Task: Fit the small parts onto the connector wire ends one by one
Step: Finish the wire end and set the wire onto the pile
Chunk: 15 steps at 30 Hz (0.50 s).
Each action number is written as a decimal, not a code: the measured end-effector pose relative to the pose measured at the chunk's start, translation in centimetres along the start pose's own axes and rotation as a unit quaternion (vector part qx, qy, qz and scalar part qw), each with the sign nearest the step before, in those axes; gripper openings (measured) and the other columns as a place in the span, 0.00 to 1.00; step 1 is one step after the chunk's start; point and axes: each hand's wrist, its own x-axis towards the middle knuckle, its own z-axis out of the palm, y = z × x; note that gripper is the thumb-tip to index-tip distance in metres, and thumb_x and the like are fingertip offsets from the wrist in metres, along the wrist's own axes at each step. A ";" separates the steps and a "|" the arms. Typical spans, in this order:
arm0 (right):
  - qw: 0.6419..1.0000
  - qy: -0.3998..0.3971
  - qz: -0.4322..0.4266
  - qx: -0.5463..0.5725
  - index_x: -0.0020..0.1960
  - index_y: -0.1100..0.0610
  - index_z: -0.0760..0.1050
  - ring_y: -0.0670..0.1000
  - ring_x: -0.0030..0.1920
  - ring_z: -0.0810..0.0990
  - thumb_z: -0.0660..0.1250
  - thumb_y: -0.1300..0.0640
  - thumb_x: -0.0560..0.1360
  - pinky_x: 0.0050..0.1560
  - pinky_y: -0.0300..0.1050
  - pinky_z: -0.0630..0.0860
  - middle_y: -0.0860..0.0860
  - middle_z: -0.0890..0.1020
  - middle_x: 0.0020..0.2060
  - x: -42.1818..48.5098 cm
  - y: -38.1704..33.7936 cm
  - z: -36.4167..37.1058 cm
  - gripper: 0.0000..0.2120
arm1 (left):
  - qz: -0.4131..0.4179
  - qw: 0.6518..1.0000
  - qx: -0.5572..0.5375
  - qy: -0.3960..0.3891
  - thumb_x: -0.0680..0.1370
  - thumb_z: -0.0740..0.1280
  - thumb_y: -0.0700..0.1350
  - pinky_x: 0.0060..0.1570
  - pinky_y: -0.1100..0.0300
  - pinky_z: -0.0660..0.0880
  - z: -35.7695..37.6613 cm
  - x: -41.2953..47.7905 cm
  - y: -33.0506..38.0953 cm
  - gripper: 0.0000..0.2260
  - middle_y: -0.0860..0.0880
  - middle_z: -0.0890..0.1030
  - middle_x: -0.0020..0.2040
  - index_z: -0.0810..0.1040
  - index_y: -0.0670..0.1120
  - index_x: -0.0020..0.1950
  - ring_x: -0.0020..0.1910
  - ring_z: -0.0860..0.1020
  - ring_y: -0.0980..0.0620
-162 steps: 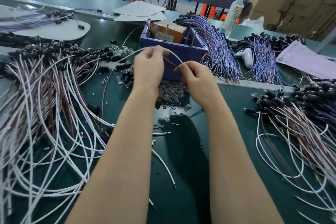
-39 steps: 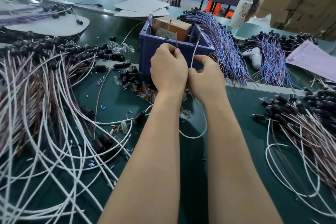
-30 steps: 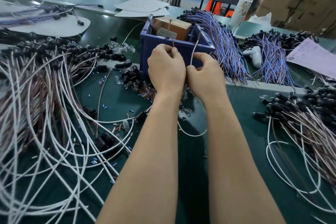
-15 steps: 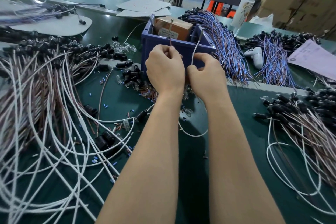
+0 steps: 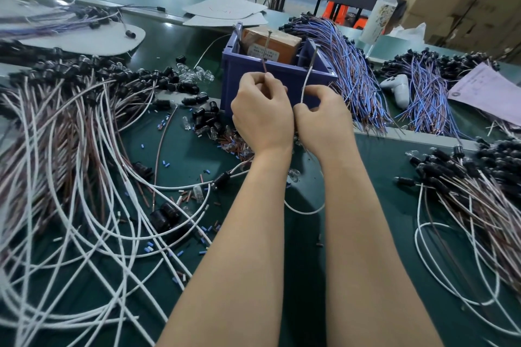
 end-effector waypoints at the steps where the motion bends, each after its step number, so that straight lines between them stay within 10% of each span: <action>1: 1.000 0.000 0.001 0.001 0.65 0.55 0.72 0.52 0.54 0.78 0.62 0.60 0.75 0.45 0.35 0.64 0.53 0.82 0.53 0.0 0.0 0.0 0.18 | 0.001 1.000 -0.003 0.003 0.80 0.62 0.44 0.45 0.58 0.75 0.0 0.0 0.0 0.05 0.54 0.82 0.34 0.72 0.48 0.44 0.40 0.81 0.54; 15: 1.000 -0.005 -0.011 -0.007 0.67 0.55 0.72 0.52 0.56 0.77 0.61 0.60 0.76 0.55 0.40 0.69 0.51 0.80 0.58 -0.3 -0.2 -0.1 0.20 | -0.019 0.997 0.000 -0.075 0.79 0.62 0.43 0.50 0.51 0.77 -0.1 1.0 0.2 0.06 0.55 0.80 0.32 0.75 0.46 0.43 0.42 0.82 0.49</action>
